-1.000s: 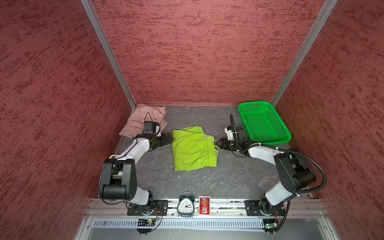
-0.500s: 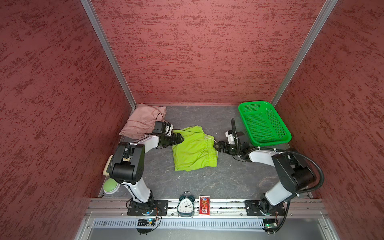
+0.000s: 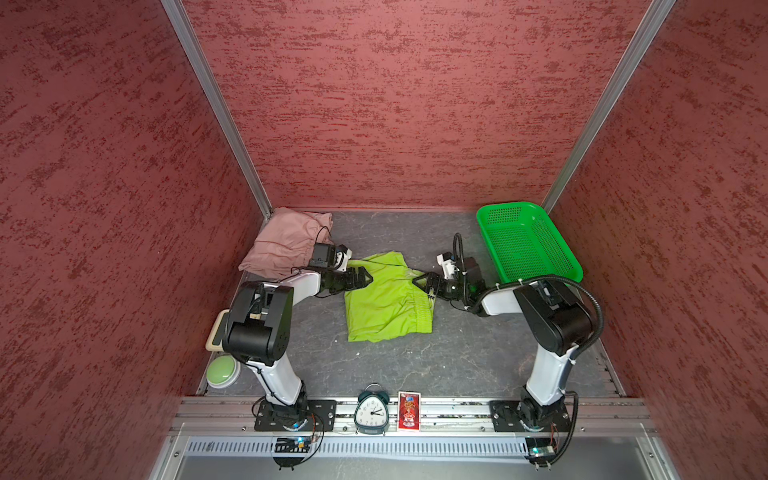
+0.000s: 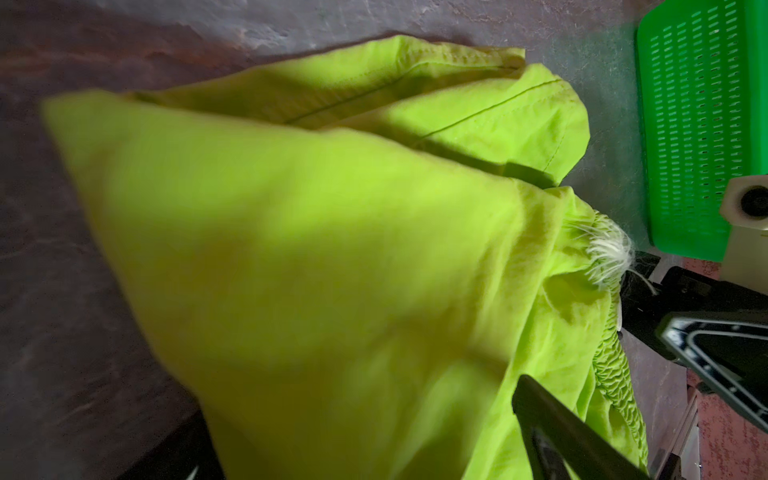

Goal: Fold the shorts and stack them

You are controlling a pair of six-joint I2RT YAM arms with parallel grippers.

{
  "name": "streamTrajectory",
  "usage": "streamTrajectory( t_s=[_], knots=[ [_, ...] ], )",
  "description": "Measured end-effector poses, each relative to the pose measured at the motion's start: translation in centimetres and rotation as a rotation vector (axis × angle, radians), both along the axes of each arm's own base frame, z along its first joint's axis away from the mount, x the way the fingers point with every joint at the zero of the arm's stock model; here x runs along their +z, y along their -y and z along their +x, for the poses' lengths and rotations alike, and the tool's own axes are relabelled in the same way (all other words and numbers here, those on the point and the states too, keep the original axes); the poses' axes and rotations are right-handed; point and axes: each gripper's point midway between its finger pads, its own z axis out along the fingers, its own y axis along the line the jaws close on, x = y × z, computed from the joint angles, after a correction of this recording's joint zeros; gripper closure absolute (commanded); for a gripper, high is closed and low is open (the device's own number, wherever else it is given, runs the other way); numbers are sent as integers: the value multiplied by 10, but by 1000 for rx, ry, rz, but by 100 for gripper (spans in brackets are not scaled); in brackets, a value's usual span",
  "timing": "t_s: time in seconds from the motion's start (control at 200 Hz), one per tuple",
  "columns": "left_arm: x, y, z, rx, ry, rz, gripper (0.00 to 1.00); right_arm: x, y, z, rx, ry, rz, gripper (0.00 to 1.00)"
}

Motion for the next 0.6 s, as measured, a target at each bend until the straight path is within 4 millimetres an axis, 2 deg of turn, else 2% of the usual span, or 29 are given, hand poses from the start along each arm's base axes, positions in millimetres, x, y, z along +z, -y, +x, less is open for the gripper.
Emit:
streamTrajectory(
  t_s=[0.14, 0.316, 0.436, 0.596],
  knots=[
    [2, 7, 0, -20, 12, -11, 1, -4, -5, -1, 6, -23, -7, 60],
    [6, 17, -1, -47, 24, -40, 1, 8, -9, 12, 0, 5, -9, 100],
    [9, 22, -1, -58, 29, -61, 1, 18, -12, 19, 3, 26, -10, 100],
    [8, 20, -1, -52, 22, -56, 1, 29, -7, 16, 0, 28, -48, 100]
  ],
)
